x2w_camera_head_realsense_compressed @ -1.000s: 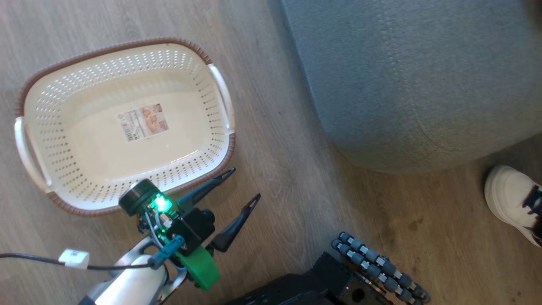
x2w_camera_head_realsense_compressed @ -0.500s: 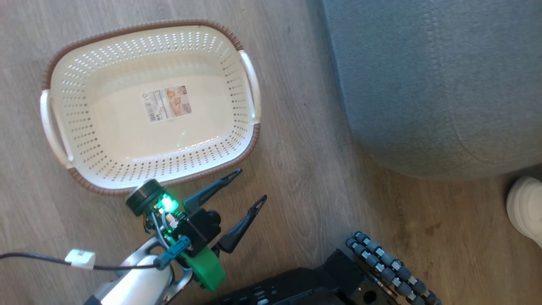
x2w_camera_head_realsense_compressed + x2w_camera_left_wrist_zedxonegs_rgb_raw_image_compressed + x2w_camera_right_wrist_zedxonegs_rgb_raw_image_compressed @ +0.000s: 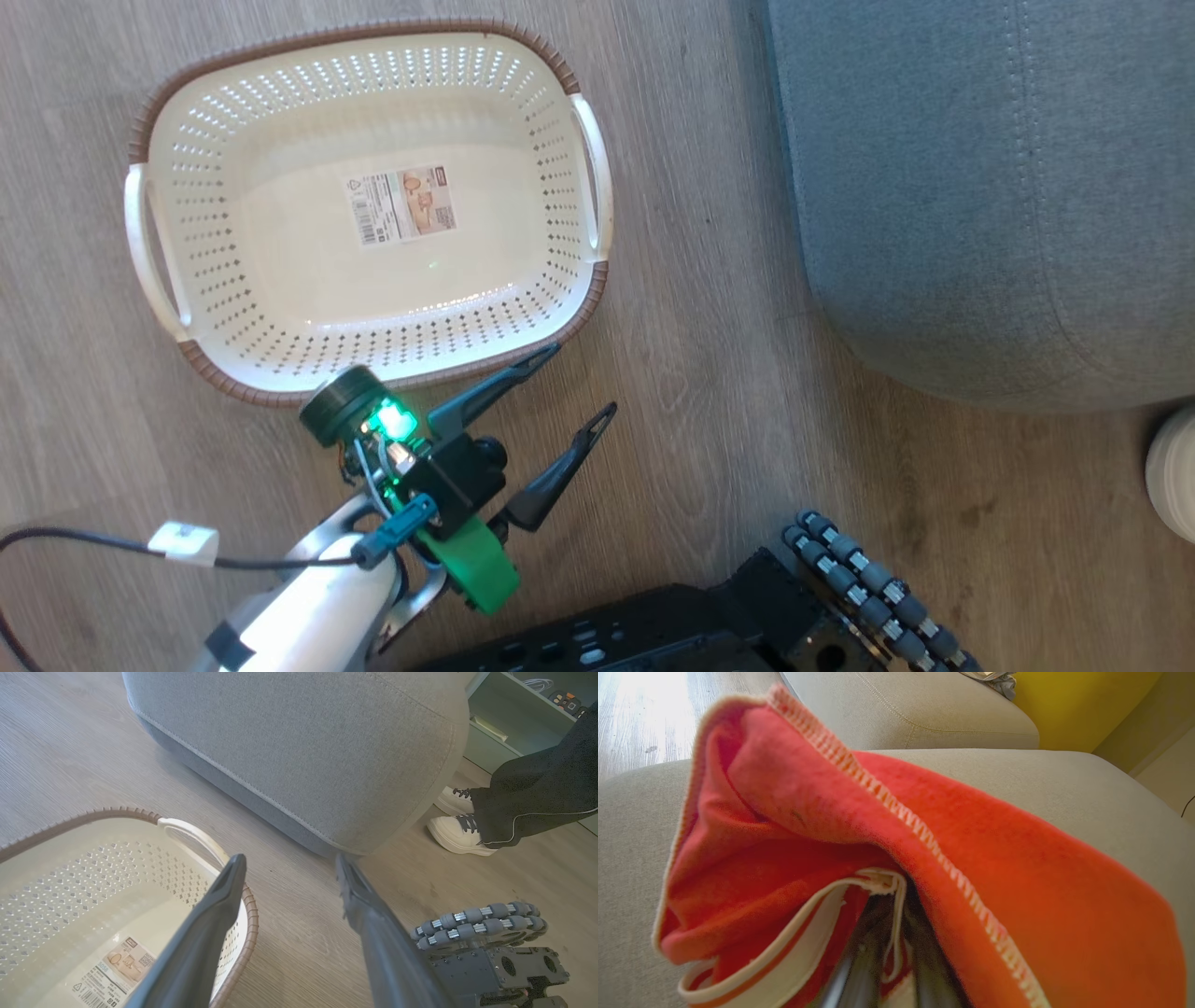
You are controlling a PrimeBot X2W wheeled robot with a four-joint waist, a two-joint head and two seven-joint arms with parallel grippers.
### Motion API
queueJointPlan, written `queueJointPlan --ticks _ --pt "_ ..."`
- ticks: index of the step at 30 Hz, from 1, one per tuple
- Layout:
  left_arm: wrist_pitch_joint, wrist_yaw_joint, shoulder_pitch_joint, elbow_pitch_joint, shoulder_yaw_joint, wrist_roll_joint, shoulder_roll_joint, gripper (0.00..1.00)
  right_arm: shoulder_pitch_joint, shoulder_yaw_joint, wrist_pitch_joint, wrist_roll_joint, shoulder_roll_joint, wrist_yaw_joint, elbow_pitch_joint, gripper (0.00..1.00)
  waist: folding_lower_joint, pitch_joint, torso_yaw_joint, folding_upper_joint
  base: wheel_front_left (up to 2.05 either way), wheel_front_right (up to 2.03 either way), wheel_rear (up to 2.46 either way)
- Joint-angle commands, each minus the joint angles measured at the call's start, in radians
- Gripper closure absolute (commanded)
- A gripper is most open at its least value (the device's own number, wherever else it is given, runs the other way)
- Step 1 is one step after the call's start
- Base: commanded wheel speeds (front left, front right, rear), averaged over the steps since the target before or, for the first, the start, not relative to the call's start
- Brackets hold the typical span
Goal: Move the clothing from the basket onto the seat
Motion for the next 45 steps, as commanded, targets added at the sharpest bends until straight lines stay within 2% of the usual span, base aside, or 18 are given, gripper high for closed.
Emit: queueJointPlan --ticks 1,6,13,23,33,37,41,45 --pt "-0.005 -0.001 -0.003 -0.032 0.019 -0.007 -0.003 0.00 -0.019 -0.005 -0.009 -0.009 -0.025 0.000 -0.022 0.00 -0.0001 -0.007 0.001 0.0000 0.00 0.00 0.00" --pt "-0.005 -0.001 -0.021 -0.027 0.012 -0.023 -0.025 0.00 -0.023 -0.015 -0.020 -0.016 -0.023 0.000 -0.003 0.00 -0.0001 -0.052 0.004 0.0000 0.00 0.00 0.00" --pt "-0.005 -0.001 -0.038 -0.011 -0.008 -0.067 -0.071 0.00 -0.006 0.046 -0.017 -0.013 -0.045 0.000 0.060 0.00 -0.0001 -0.169 0.021 0.0000 0.00 0.00 0.00" --pt "-0.005 -0.001 -0.028 0.014 0.005 -0.113 -0.164 0.00 0.078 0.194 -0.007 0.017 -0.051 0.000 0.097 0.00 -0.0001 -0.349 0.049 0.0000 0.00 0.00 0.00" --pt "-0.005 -0.001 0.041 0.036 0.057 -0.114 -0.225 0.00 0.133 0.392 -0.101 0.129 -0.040 0.000 0.088 0.00 -0.0001 -0.518 0.084 0.0000 0.00 0.00 0.00" --pt "-0.005 -0.001 0.075 0.037 0.096 -0.107 -0.240 0.00 0.189 0.481 -0.110 0.224 -0.029 0.000 -0.006 0.00 -0.0001 -0.575 0.099 0.0000 0.00 0.00 0.00" --pt "-0.005 -0.001 0.112 0.034 0.169 -0.118 -0.255 0.00 0.314 0.561 -0.111 0.401 -0.014 0.000 -0.199 0.00 -0.0001 -0.625 0.114 0.0000 0.00 0.00 0.00" --pt "-0.005 -0.001 0.144 0.025 0.235 -0.123 -0.264 0.00 0.477 0.678 -0.111 0.550 -0.034 0.000 -0.409 0.00 -0.0001 -0.667 0.132 0.0000 0.00 0.00 0.00"
